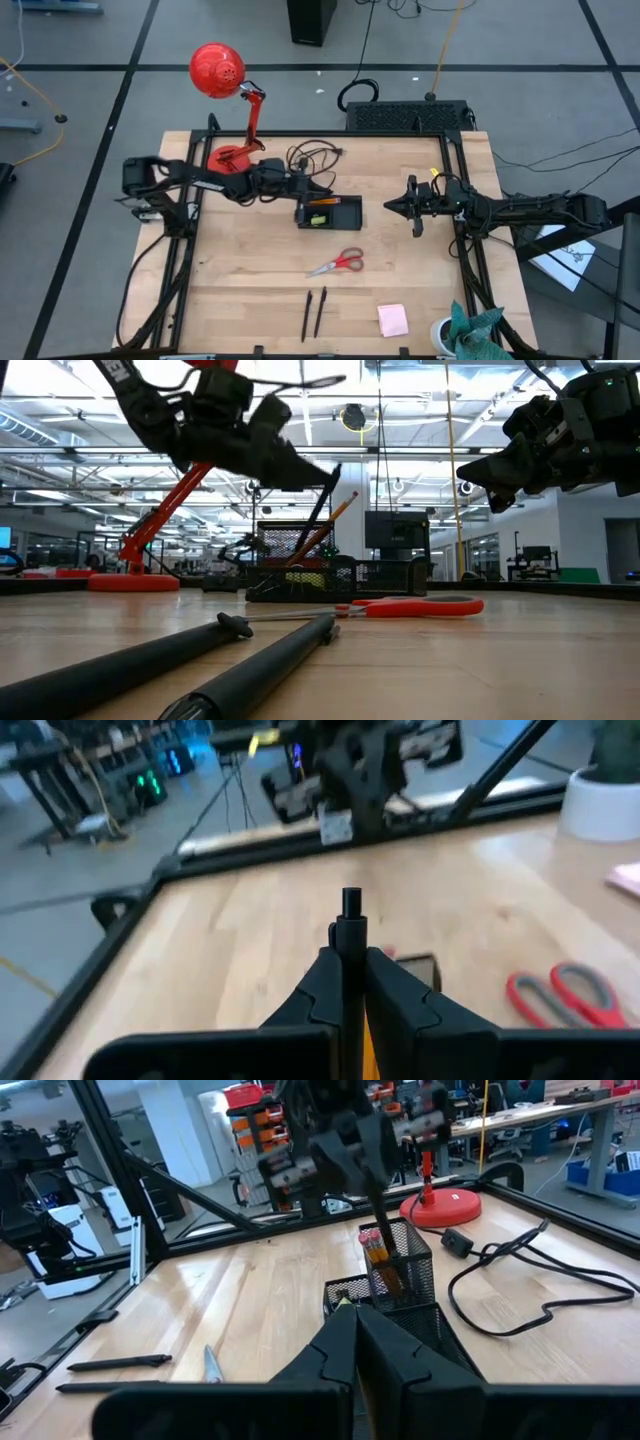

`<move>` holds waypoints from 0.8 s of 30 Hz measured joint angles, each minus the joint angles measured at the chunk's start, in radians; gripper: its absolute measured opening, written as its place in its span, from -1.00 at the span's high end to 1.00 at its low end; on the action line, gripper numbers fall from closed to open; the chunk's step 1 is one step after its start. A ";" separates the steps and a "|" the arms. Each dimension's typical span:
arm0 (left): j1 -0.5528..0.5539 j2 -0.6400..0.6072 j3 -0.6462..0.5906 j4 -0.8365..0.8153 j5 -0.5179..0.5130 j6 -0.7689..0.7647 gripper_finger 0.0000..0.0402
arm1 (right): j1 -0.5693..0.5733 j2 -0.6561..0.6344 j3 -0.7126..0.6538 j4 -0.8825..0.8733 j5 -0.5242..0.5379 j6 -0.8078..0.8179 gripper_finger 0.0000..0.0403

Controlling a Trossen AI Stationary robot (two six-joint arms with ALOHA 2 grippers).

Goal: Pick and place office supplies into organizer
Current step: Put the black ballpen into the black desk organizer

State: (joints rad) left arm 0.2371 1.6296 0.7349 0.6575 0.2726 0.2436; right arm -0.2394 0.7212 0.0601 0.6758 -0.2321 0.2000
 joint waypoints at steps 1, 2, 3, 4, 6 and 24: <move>0.005 0.014 0.000 -0.001 0.000 -0.003 0.90 | 0.000 0.000 0.000 0.000 0.000 -0.002 0.98; 0.010 0.027 0.000 -0.001 0.000 -0.011 0.90 | 0.000 0.000 0.000 0.000 0.000 -0.003 0.98; 0.015 0.039 0.000 -0.003 0.000 -0.016 0.90 | 0.000 0.000 0.000 0.000 0.000 -0.003 0.98; 0.019 0.050 0.000 -0.004 0.000 -0.020 0.89 | 0.000 0.000 0.000 0.000 0.000 -0.003 0.98; 0.023 0.070 0.000 -0.004 0.000 -0.022 0.88 | 0.000 0.000 0.000 0.000 0.000 -0.003 0.98; 0.024 0.087 0.000 -0.010 -0.002 -0.070 0.82 | 0.000 0.000 0.000 0.000 0.000 -0.003 0.98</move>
State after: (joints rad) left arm 0.2607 1.7164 0.7349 0.6472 0.2710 0.1733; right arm -0.2398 0.7212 0.0601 0.6758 -0.2321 0.1974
